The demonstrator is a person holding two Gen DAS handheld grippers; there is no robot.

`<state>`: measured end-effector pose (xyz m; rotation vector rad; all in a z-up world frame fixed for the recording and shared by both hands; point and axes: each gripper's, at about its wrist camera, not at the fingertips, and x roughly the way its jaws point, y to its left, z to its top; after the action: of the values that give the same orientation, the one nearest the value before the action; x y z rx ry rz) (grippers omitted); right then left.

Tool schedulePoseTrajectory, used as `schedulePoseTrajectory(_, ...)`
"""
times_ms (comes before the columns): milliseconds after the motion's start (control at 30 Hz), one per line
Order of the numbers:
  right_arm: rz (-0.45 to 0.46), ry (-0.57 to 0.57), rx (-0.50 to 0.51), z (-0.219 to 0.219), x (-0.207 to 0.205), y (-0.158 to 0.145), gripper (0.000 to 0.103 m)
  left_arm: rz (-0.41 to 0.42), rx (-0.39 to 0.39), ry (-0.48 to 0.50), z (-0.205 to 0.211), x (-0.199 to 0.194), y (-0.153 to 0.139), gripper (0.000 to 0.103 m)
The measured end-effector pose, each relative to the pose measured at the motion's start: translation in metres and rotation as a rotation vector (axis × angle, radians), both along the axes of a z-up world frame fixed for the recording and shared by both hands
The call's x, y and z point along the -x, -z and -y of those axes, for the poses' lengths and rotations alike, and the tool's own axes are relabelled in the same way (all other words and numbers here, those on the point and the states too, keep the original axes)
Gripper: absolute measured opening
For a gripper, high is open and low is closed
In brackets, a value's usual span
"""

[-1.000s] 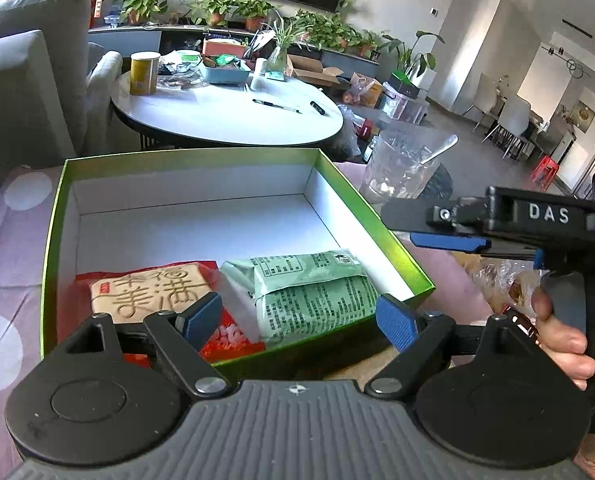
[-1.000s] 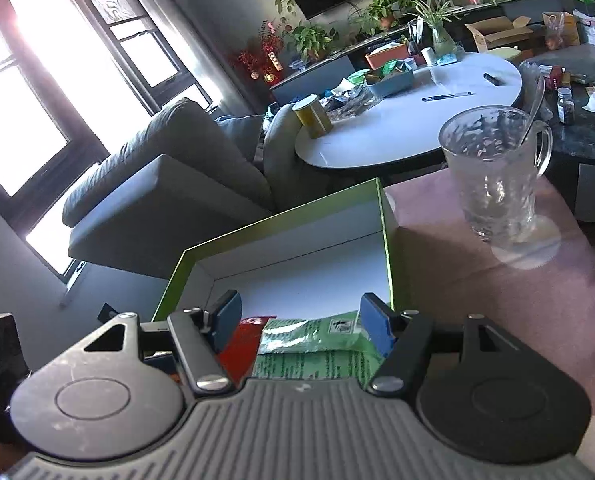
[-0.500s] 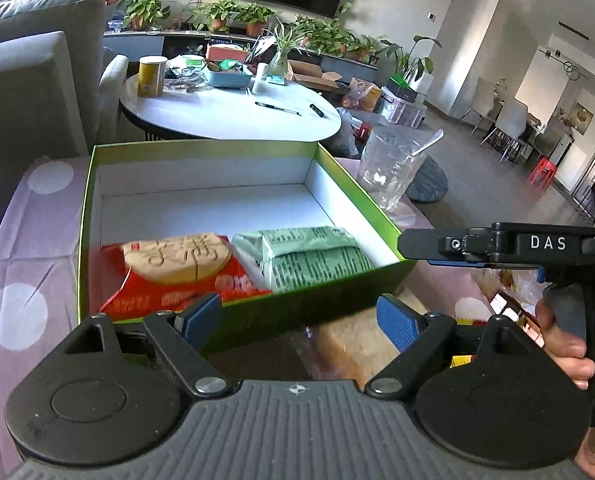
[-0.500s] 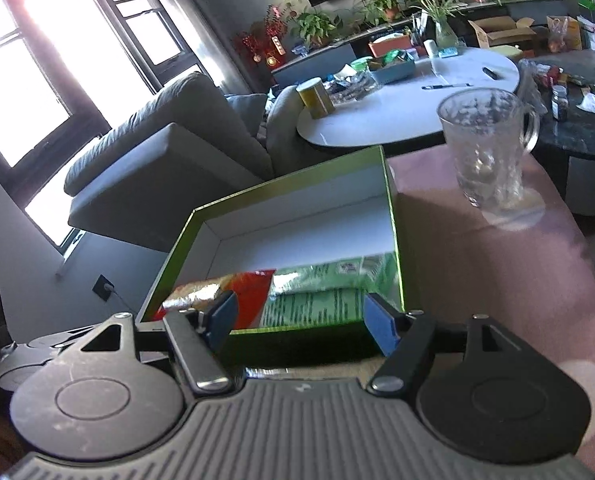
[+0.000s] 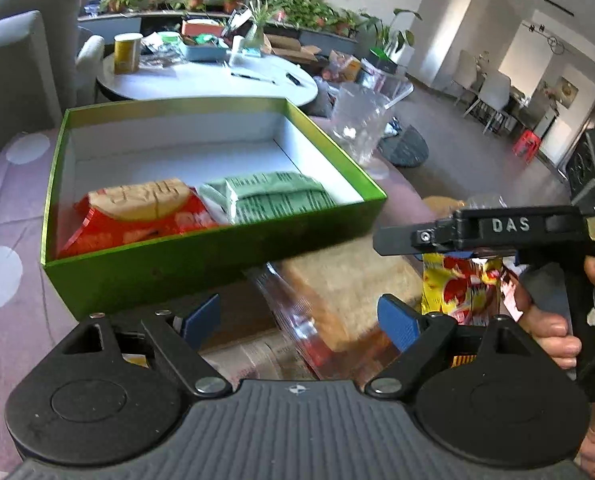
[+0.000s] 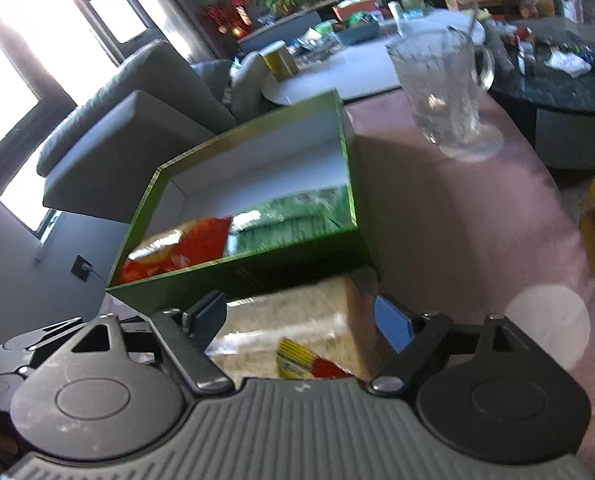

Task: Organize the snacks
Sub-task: 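Move the right gripper toward the wrapped sandwich loaf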

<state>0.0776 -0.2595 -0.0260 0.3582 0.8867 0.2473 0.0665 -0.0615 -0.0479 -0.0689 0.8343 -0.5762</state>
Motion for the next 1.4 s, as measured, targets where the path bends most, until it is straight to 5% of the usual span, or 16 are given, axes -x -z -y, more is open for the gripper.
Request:
schedulePoseTrajectory(367, -0.064, -0.028, -0.008, -0.007, -0.004, 0.013, 0.083, -0.071, 0.006, 0.061, 0.017, 0.003, 0.016, 0.084)
schedulePoseTrajectory(567, -0.029, -0.099, 0.06, -0.028, -0.001, 0.01, 0.068, -0.068, 0.001, 0.012, 0.008, 0.003, 0.019, 0.092)
schedulePoseTrajectory(767, -0.018, -0.129, 0.062, -0.034, 0.0, 0.008, 0.055, -0.058, 0.032, -0.024, -0.011, 0.003, 0.013, 0.082)
schedulePoseTrajectory(1167, 0.028, -0.193, -0.02, -0.05, 0.005, -0.009, 0.052, 0.06, 0.067, 0.019, -0.014, 0.022, -0.016, 0.076)
schedulePoseTrajectory(1400, 0.034, -0.136, 0.007, -0.04, 0.004, -0.012, 0.052, 0.036, 0.047, -0.094, -0.04, 0.017, -0.014, 0.083)
